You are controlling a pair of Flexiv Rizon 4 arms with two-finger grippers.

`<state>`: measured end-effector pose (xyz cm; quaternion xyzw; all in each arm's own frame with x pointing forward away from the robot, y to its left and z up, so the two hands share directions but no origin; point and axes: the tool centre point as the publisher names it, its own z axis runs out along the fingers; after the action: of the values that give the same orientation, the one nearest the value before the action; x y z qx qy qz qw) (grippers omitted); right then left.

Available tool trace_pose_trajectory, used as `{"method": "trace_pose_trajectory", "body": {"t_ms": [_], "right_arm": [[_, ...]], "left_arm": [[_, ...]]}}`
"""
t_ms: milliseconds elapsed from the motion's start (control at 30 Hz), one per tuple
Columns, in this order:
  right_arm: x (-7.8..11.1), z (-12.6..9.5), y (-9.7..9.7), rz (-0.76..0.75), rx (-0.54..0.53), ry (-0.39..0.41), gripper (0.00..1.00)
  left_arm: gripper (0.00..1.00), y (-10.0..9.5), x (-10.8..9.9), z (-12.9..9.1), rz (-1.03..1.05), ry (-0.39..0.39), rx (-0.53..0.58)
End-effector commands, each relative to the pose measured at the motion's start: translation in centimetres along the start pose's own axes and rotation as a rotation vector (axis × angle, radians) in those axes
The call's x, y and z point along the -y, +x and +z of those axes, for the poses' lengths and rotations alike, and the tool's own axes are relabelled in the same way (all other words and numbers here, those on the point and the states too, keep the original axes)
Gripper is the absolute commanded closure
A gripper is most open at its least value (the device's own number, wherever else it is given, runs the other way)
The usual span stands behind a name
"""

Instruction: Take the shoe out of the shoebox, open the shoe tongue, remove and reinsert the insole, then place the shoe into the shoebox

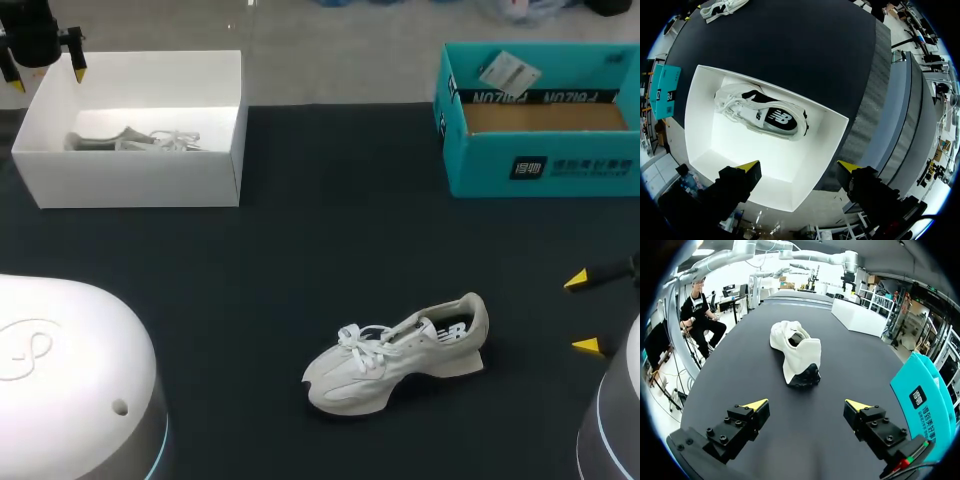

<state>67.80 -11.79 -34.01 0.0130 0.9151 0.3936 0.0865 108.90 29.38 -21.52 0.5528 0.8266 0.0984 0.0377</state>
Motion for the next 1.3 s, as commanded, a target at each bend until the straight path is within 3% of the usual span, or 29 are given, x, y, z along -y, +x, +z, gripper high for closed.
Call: {"method": "trace_pose_trajectory", "body": {"t_ms": [33, 367, 533, 767, 1300], "right_arm": [[-0.6, 1.9, -0.2, -0.014, -0.032, -0.015, 0.00], [-2.6, 5.8, -0.6, -0.077, -0.193, -0.065, 0.00], [-2.2, 7.5, -1.4, -0.039, -0.228, -0.125, 0.00], [-2.1, 9.9, -1.7, -0.012, -0.256, -0.136, 0.00], [-3.8, 12.3, 0.0, -0.043, -0.311, -0.153, 0.00]], "left_arm": [[0.00, 0.0, 0.1, -0.1, -0.001, -0.003, -0.002], [0.00, 0.0, 0.1, -0.1, -0.001, -0.003, -0.002], [0.00, 0.0, 0.1, -0.1, -0.001, -0.003, -0.002], [0.00, 0.0, 0.1, -0.1, -0.001, -0.003, -0.002], [0.00, 0.0, 0.1, -0.1, -0.001, -0.003, -0.002]]}}
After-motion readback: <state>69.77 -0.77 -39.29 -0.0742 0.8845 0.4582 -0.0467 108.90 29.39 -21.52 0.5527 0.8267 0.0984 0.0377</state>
